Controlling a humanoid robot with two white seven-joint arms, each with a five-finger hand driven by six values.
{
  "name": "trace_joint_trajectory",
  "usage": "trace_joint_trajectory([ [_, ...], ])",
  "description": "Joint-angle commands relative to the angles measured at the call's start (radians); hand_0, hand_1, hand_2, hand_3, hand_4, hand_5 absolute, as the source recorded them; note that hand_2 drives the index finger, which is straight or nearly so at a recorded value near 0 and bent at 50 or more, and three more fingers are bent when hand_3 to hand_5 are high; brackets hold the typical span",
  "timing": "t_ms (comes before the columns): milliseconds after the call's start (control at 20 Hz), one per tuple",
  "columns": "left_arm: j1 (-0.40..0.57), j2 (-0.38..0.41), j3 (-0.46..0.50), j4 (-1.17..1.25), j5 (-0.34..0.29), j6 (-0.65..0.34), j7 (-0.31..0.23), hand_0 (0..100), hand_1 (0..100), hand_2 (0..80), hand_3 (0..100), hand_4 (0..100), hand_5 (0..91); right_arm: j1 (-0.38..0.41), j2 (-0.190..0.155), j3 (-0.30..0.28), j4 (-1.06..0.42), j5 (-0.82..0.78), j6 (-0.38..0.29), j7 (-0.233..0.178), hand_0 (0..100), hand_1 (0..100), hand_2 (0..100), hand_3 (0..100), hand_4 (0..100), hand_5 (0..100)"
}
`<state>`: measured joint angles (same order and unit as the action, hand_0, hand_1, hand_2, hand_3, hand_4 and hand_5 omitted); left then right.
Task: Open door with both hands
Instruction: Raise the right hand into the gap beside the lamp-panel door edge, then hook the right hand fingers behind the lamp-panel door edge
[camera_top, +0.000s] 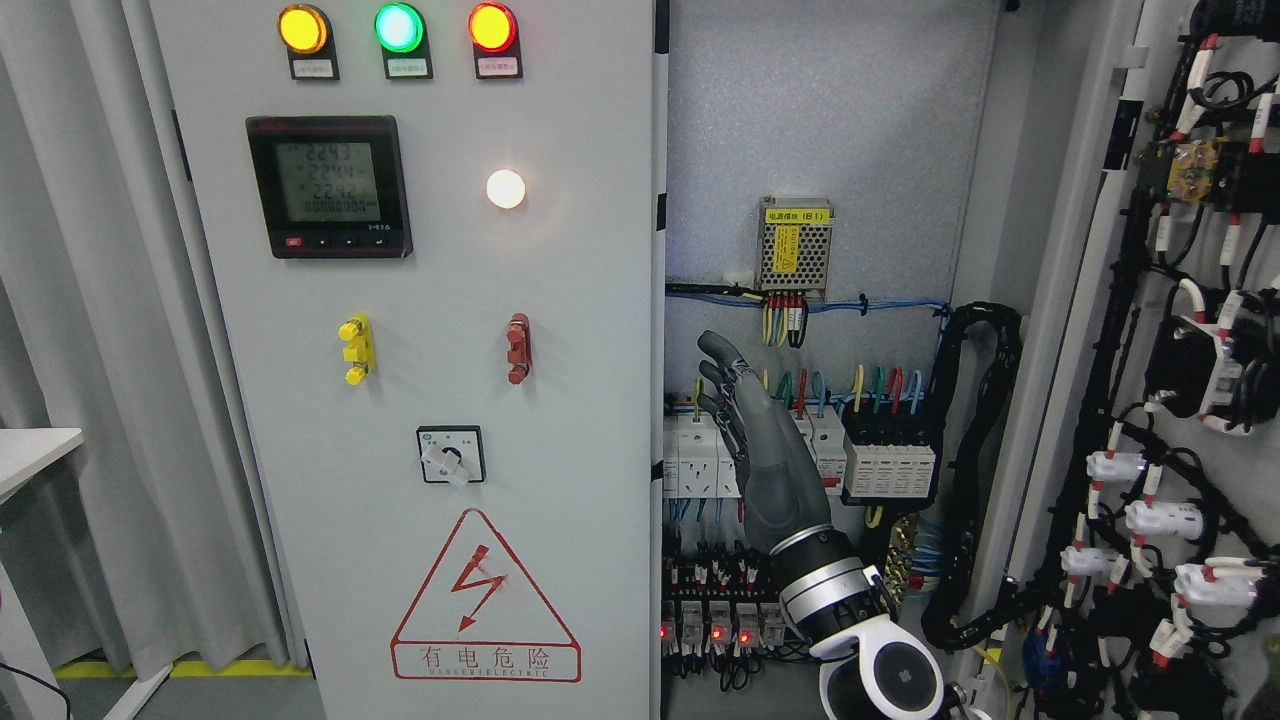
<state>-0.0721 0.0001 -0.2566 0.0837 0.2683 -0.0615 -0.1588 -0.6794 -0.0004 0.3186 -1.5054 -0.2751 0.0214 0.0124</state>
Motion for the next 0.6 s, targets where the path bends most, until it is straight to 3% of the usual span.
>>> trace_joint_trajectory([
  [0, 0.002, 0.006, 0.0, 0.001, 0.0, -0.006, -0.001, 30, 0, 2.7, 3, 4, 0.0, -0.063, 0.0, 0.017, 0.097, -0.023, 0.021, 0.024, 22, 0, 0, 0, 0, 0],
  [200, 0.002, 0.006, 0.0, 0.001, 0.0, -0.006, 0.001, 30, 0, 2.7, 3, 4, 0.0, -0.087, 0.0, 0.017, 0.102, -0.117, 0.087, 0.029, 22, 0, 0, 0, 0, 0],
  [350, 0.0, 0.006, 0.0, 0.001, 0.0, -0.006, 0.001, 30, 0, 2.7, 3, 4, 0.0, -0.091, 0.0, 0.017, 0.099, -0.127, 0.101, 0.032, 22, 0, 0, 0, 0, 0],
  [551, 0.002, 0.006, 0.0, 0.001, 0.0, -0.006, 0.001, 30, 0, 2.7, 3, 4, 0.0, -0.091, 0.0, 0.017, 0.088, -0.127, 0.101, 0.081, 22, 0, 0, 0, 0, 0],
])
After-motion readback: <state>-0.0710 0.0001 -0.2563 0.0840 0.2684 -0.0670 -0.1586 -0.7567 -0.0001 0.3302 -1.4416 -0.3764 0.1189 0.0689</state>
